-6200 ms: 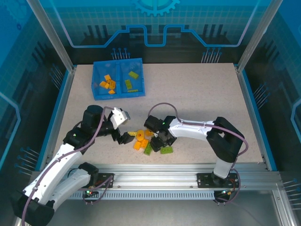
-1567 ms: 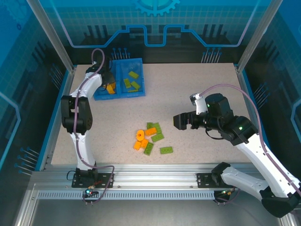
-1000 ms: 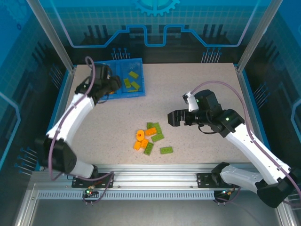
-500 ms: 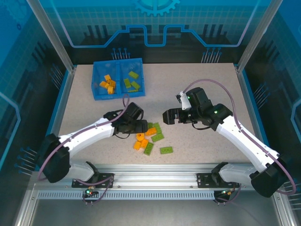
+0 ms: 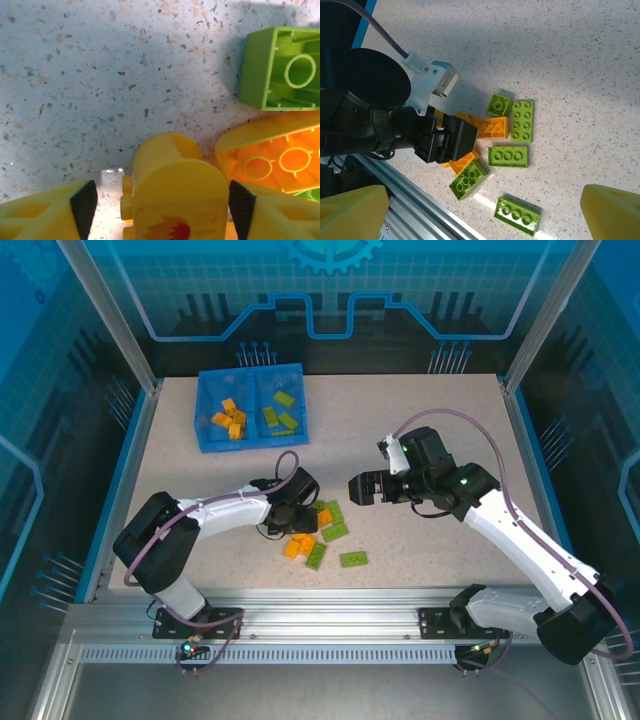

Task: Sort the legos into containers by color

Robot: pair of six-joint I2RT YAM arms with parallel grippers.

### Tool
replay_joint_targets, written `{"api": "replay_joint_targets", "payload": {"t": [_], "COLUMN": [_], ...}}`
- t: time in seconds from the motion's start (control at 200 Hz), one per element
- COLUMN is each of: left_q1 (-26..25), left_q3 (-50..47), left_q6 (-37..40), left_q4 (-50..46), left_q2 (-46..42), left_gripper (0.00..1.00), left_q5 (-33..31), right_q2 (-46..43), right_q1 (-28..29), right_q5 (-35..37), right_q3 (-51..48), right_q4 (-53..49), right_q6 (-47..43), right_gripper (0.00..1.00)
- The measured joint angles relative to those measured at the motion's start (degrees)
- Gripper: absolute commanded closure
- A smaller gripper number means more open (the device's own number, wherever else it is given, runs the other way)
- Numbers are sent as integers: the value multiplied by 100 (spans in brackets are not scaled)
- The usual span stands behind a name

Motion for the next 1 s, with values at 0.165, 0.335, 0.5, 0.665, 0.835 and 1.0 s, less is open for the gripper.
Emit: {"api": "replay_joint_targets", "payload": {"t": [0.165, 0.335, 0.5, 0.665, 0.835, 1.0], "left_q1": [0, -11, -9, 177, 1010, 2240], "left_q3": [-92, -125, -195, -109, 632, 1700], "left_q6": [107, 125, 133, 236, 629, 1180], "left_q4": [22, 24, -94, -264, -299, -98], "left_q2": [4, -37, -245, -876, -1187, -997], "left_gripper": [50, 66, 70, 71, 71, 71], "left_q5": [-72, -245, -457, -664, -839, -1154], "right_q2": [0, 0, 0, 0, -24, -118], "right_q1": [0, 0, -4, 0, 2, 2], "right_q5": [0, -4, -111, -391, -525, -516], "right_q3": [-11, -11, -11, -11, -13, -13], "right_q4": [-2, -2, 2, 68, 254, 278], "right_q6": [0, 2, 2, 0, 24, 55], "right_gripper": [0, 0, 0, 0, 0, 0]}}
